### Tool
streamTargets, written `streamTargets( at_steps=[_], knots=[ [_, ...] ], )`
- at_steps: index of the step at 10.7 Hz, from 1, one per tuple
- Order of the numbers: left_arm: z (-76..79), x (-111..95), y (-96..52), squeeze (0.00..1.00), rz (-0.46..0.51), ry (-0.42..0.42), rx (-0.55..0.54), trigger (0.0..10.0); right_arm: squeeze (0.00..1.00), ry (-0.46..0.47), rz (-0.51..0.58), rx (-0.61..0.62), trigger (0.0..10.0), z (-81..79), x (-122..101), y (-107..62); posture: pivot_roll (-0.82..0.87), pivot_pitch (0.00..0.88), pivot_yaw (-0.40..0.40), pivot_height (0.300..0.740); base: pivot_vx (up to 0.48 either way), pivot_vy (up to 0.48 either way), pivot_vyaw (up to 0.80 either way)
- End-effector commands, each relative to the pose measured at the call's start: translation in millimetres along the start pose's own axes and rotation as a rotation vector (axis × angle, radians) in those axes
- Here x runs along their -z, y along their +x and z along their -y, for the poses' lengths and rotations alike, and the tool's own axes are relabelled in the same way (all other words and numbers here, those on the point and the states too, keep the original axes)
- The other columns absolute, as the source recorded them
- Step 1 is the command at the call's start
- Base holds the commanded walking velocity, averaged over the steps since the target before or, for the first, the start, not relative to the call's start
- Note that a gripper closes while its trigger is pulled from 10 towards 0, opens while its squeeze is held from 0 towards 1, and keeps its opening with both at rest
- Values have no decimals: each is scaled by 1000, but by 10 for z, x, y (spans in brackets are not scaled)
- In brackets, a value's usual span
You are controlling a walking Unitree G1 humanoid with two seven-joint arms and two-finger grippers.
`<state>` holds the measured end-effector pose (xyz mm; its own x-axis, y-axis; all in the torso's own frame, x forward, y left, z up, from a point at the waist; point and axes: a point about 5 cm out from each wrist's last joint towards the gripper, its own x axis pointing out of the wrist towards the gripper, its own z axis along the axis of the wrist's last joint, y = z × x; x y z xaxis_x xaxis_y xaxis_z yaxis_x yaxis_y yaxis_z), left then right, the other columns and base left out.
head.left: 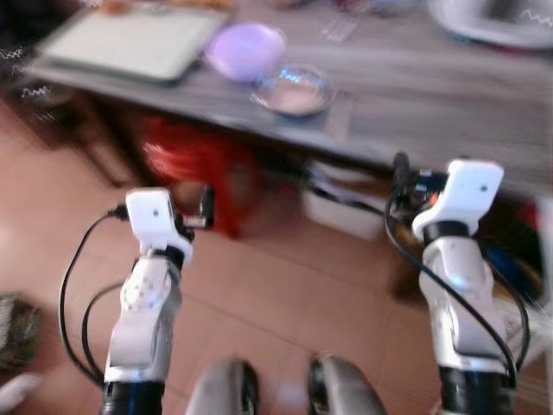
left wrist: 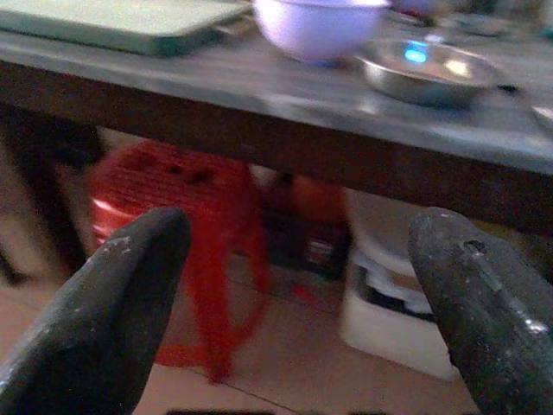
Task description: Setting the table
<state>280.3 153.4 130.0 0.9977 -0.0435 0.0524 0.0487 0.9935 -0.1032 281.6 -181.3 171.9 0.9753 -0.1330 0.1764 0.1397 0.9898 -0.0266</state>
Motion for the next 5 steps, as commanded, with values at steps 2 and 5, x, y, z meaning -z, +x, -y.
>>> streamTargets(
  at_steps=[2, 5],
  knots=[
    [-44, 13, -24, 0, -7, 8, -12, 10000, 0, 12, 9, -12, 10000, -46, -17, -5, -50, 171, 57, 740, -296, 0, -800],
    [-20, 24, -23, 0, -10, 5, -3, 10000, 0, 12, 15, -11, 10000, -49, -25, 13, -49, 175, 54, 740, -191, 0, -267]
  ],
)
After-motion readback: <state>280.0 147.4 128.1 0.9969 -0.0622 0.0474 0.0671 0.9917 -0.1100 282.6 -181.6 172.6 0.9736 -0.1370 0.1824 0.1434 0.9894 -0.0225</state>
